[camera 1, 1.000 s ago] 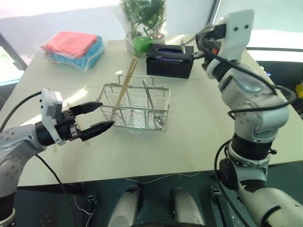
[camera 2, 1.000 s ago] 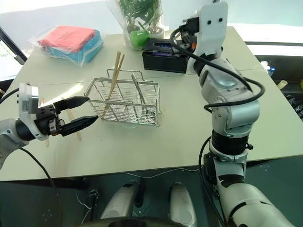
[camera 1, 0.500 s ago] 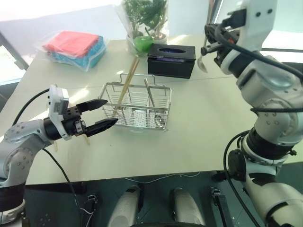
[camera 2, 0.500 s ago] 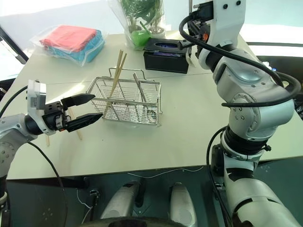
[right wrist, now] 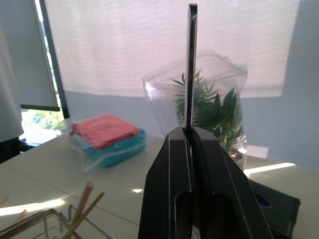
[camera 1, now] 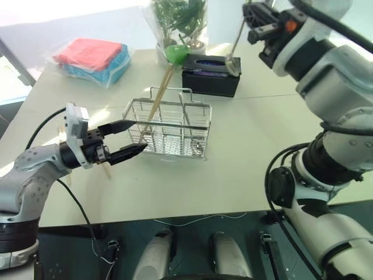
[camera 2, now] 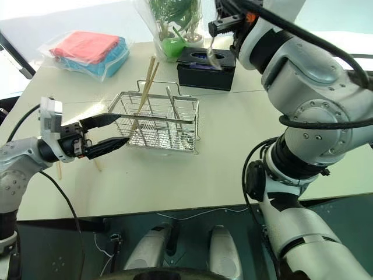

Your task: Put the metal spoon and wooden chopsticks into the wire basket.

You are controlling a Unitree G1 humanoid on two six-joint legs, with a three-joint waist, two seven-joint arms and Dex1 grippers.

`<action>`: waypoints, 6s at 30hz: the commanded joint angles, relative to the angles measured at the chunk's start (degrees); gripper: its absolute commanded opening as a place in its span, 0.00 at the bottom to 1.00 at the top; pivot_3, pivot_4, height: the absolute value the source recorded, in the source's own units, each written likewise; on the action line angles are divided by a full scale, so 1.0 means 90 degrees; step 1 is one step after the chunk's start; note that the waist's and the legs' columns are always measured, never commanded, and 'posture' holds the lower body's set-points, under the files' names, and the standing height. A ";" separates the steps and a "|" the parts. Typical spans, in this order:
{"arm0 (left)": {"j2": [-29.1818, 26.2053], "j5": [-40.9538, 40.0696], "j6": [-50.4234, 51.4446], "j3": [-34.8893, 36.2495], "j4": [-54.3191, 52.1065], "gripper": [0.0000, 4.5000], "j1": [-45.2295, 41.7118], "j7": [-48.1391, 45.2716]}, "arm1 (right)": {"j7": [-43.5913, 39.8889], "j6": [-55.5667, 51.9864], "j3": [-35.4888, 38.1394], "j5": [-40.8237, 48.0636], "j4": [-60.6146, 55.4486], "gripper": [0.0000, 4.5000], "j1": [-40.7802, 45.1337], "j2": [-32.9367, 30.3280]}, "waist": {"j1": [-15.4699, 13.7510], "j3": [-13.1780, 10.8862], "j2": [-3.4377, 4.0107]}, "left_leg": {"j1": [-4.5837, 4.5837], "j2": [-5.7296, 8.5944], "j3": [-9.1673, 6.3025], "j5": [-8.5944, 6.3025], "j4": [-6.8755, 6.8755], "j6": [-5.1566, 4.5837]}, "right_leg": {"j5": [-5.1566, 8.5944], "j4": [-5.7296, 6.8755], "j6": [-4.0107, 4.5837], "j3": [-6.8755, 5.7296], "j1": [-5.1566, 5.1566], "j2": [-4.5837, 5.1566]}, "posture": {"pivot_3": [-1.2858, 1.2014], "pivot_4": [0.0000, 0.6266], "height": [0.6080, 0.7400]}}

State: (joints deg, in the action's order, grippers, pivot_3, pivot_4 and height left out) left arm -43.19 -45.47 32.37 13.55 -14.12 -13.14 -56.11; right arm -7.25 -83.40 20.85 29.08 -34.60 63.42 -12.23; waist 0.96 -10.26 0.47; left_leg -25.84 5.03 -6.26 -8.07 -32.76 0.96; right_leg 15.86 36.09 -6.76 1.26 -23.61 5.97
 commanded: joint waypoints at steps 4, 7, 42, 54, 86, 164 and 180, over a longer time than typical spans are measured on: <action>-0.0028 0.0022 0.0025 0.0032 -0.0102 1.00 -0.0055 0.0019 | -0.0199 -0.0362 0.0275 0.0516 -0.0342 0.01 -0.0088 0.0247 | 0.0007 -0.0001 0.0001 | -0.0022 0.0000 0.0001 0.0008 0.0000 -0.0008 | -0.0001 0.0005 -0.0003 0.0000 -0.0005 -0.0003 | 0.52 0.24 1.00; -0.0040 -0.0022 0.0062 0.0099 -0.0175 1.00 0.0009 0.0059 | -0.0179 -0.0508 0.0363 0.0613 -0.0384 0.01 -0.0071 0.0356 | 0.0020 -0.0001 0.0001 | -0.0023 -0.0003 0.0001 0.0009 0.0001 -0.0009 | -0.0002 0.0009 -0.0003 0.0000 -0.0007 -0.0006 | 0.52 0.24 1.00; -0.0972 -0.0958 0.1125 0.1499 -0.1188 1.00 0.0893 0.0390 | 0.1284 -0.1011 0.1851 0.4385 0.1156 0.01 0.0175 0.0290 | 0.0034 -0.0001 0.0002 | -0.0062 -0.0003 0.0005 0.0014 0.0000 -0.0007 | -0.0005 0.0013 0.0003 0.0007 -0.0072 -0.0003 | 0.52 0.24 1.00; -0.0994 -0.1103 0.1252 0.1554 -0.1248 1.00 0.0719 0.0591 | 0.2100 0.0027 0.0922 0.5395 0.1406 0.01 -0.1157 0.0013 | 0.0060 0.0005 -0.0007 | -0.0063 -0.0009 0.0011 0.0016 -0.0009 -0.0010 | -0.0005 0.0016 0.0003 0.0008 -0.0045 -0.0008 | 0.52 0.24 1.00; -0.0926 -0.1132 0.1091 0.1677 -0.1344 1.00 0.0967 0.0747 | 0.2079 0.2278 -0.0922 0.5729 0.1402 0.99 -0.1966 -0.0869 | 0.0166 0.0000 0.0000 | -0.0068 -0.0012 0.0013 0.0019 -0.0021 -0.0010 | -0.0006 0.0028 0.0001 0.0007 -0.0047 -0.0016 | 0.52 0.24 1.00; 0.2853 0.3761 0.2642 0.0318 0.1625 1.00 -0.1555 0.8361 | -0.4636 0.1780 -0.1310 0.4959 0.0696 0.01 -0.1860 -0.5081 | -0.0199 0.0002 -0.0082 | -0.0064 0.0000 0.0009 0.0002 -0.0113 0.0001 | -0.0027 0.0014 -0.0036 -0.0018 0.0020 -0.0009 | 0.52 0.24 1.00; 0.3461 0.3857 0.3413 0.1052 0.1490 1.00 -0.1447 0.8391 | -0.4513 0.1823 -0.1291 0.4958 0.0812 0.01 -0.1763 -0.5132 | -0.0186 0.0013 -0.0071 | -0.0057 0.0002 0.0013 0.0001 -0.0117 -0.0001 | -0.0037 0.0015 -0.0055 -0.0016 0.0027 -0.0010 | 0.52 0.24 1.00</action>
State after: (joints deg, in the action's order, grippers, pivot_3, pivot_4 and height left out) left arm -12.48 -11.69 59.76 22.16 -2.86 -28.80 19.40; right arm -47.63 -68.25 7.36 73.41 -26.96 46.06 -57.69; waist -0.71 -10.14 -0.17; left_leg -26.35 5.04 -6.14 -8.06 -33.81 0.95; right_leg 15.53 36.22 -7.26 1.12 -23.37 5.88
